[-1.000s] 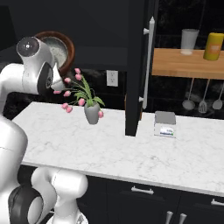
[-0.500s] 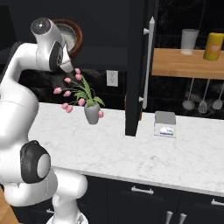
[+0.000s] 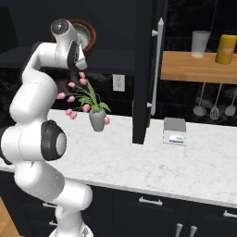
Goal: Pick up the bowls on the counter and stack them on top of one another in the open cabinet. Place the smaller bowl on top of the larger bowl.
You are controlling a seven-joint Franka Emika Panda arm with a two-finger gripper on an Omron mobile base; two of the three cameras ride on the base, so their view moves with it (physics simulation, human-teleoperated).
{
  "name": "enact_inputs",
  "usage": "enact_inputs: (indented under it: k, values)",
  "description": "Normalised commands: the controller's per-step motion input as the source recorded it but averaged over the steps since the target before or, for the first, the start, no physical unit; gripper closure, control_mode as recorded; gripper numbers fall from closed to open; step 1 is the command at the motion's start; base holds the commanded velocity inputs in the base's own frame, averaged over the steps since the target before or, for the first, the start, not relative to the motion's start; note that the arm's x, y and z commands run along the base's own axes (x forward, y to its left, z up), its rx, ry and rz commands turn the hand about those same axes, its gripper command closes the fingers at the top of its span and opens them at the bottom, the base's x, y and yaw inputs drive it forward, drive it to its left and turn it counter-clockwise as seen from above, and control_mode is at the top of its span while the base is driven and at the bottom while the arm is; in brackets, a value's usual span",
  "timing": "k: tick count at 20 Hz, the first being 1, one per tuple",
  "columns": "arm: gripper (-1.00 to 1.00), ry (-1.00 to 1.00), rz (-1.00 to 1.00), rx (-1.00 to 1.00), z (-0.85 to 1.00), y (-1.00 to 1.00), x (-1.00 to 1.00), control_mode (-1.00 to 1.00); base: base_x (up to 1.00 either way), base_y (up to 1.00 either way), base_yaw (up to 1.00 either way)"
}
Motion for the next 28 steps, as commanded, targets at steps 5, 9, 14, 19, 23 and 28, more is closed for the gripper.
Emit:
enact_inputs:
  k: [5, 9, 14, 19, 23, 28]
  values:
    - [-1.0, 0.0, 0.0, 0.0, 0.0, 0.0, 0.68, -1.0, 0.0, 0.0, 0.0]
    - [-1.0, -0.1, 0.0, 0.0, 0.0, -0.04, -0.32, -1.0, 0.0, 0.0, 0.0]
    - [-1.0, -0.32, 0.0, 0.06, -0.08, -0.26, -0.96, -1.0, 0.0, 0.0, 0.0]
    - [-1.0, -0.32, 0.0, 0.07, -0.73, -0.6, -1.0, -1.0, 0.0, 0.0, 0.0]
    - [-1.0, 0.0, 0.0, -0.05, -1.0, -0.64, -1.0, -1.0, 0.0, 0.0, 0.0]
    - [-1.0, 0.0, 0.0, -0.18, -1.0, -0.55, -1.0, -1.0, 0.0, 0.0, 0.0]
